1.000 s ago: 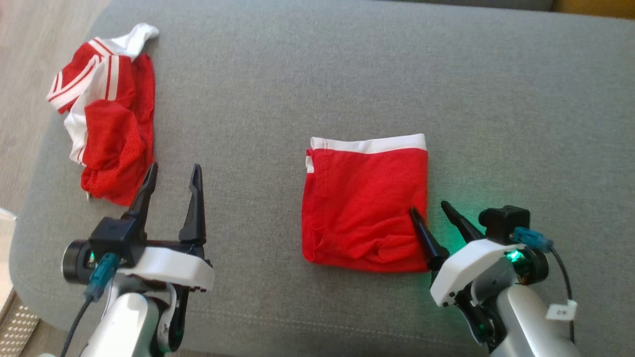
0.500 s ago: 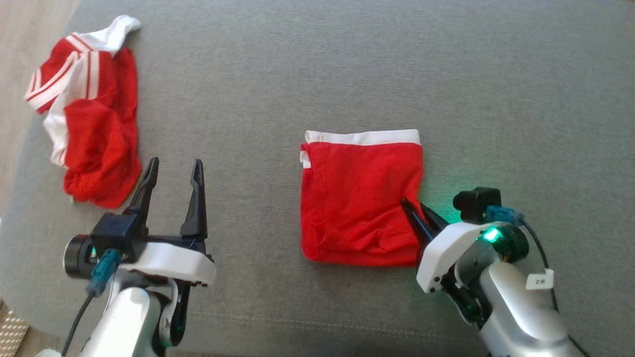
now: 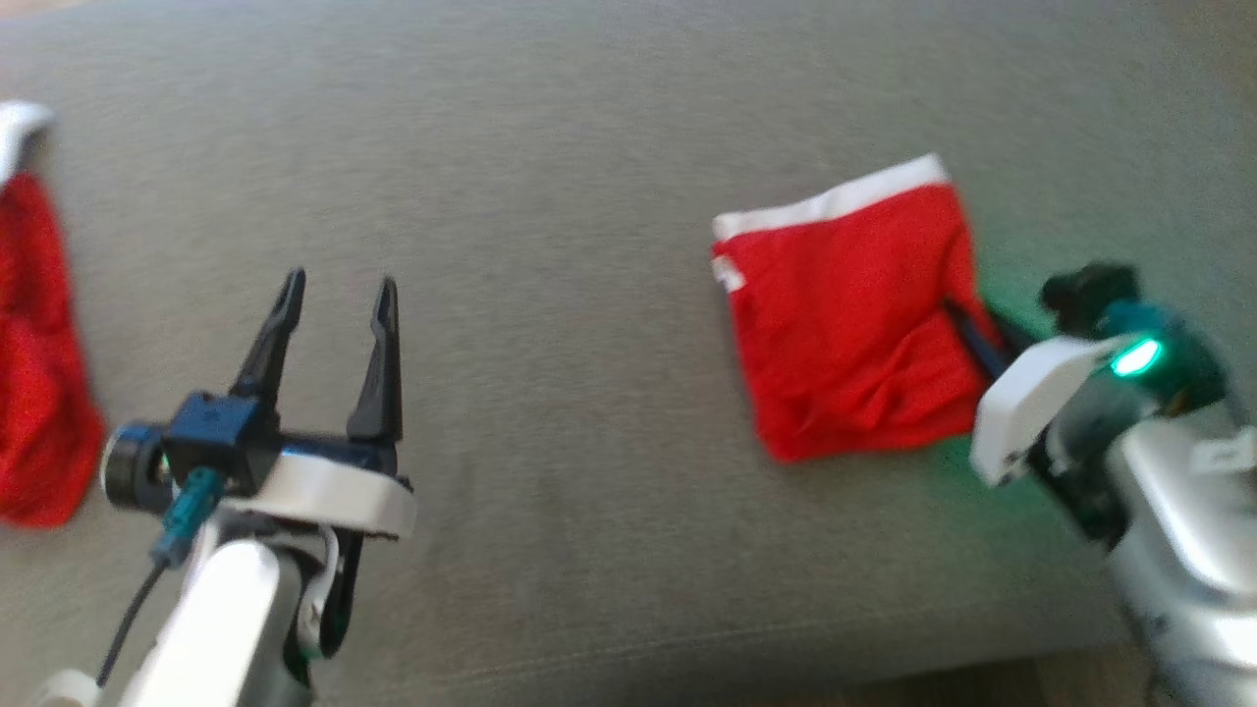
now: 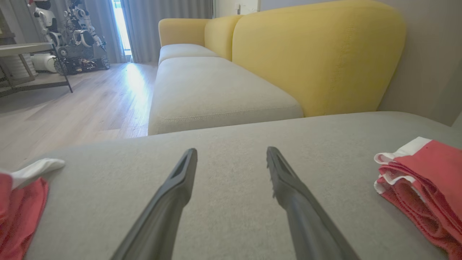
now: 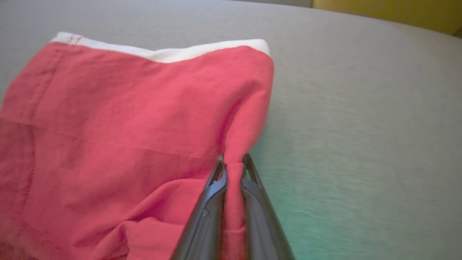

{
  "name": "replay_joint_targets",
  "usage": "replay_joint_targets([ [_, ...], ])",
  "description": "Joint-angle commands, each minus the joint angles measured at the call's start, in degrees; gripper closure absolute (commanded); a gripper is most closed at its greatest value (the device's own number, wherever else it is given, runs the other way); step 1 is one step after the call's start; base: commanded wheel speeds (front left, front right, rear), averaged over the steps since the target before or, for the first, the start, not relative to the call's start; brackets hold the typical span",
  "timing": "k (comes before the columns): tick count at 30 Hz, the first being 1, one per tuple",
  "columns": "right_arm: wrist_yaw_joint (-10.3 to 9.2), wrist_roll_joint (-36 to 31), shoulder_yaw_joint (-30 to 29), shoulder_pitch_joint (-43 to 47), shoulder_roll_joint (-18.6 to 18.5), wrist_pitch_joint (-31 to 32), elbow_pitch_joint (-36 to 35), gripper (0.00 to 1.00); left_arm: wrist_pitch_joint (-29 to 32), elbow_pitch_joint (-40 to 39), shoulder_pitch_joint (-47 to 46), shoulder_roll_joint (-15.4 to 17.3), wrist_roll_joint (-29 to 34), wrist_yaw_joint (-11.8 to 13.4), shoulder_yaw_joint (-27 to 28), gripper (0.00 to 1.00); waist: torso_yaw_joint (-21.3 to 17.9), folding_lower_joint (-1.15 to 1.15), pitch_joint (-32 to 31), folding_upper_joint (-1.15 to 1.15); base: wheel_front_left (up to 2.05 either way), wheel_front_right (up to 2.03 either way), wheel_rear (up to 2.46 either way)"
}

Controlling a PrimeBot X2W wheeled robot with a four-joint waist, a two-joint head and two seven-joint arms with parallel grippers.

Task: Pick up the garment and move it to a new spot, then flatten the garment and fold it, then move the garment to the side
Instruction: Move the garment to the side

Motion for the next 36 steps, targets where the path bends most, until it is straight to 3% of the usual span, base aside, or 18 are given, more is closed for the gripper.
replay_joint_targets([
  [1,0.19,0.37,0.16,-1.74,-1.52,0.25,-2.21,1.0,0.16,-2.25,-3.04,1.62,0.74,-0.13,1.78,0.0,-3.41,0.0,1.84,0.0,0.0,0.0,0.0],
  [8,0.19,4.97,-0.02,-6.98,-10.35,3.95,-4.17,1.0,2.43,-4.87,-7.6,3.1,2.63,-1.43,0.11,0.0,-8.04,0.0,6.73,0.0,0.0,0.0,0.0],
  [21,0.19,10.99,-5.7,-12.8,-20.5,4.48,-4.51,1.0,3.64,-7.58,-12.05,4.56,4.47,-1.97,-0.92,0.0,-9.81,0.0,13.44,0.0,0.0,0.0,0.0],
  [27,0.19,13.22,-8.56,-13.62,-22.52,2.4,-4.22,1.0,3.8,-8.14,-12.54,5.24,4.52,-2.07,-0.94,0.0,-9.9,0.0,15.27,0.0,0.0,0.0,0.0],
  [35,0.19,15.28,-8.69,-14.77,-22.11,0.02,-4.46,1.0,4.02,-8.85,-13.4,6.22,4.64,-2.21,-0.87,0.0,-10.69,0.0,17.26,0.0,0.0,0.0,0.0],
  [36,0.19,15.63,-8.63,-14.92,-21.88,-0.27,-4.45,0.95,4.08,-8.86,-13.51,6.26,4.64,-2.23,-0.93,0.0,-10.81,0.0,17.37,0.0,0.0,0.0,0.0],
])
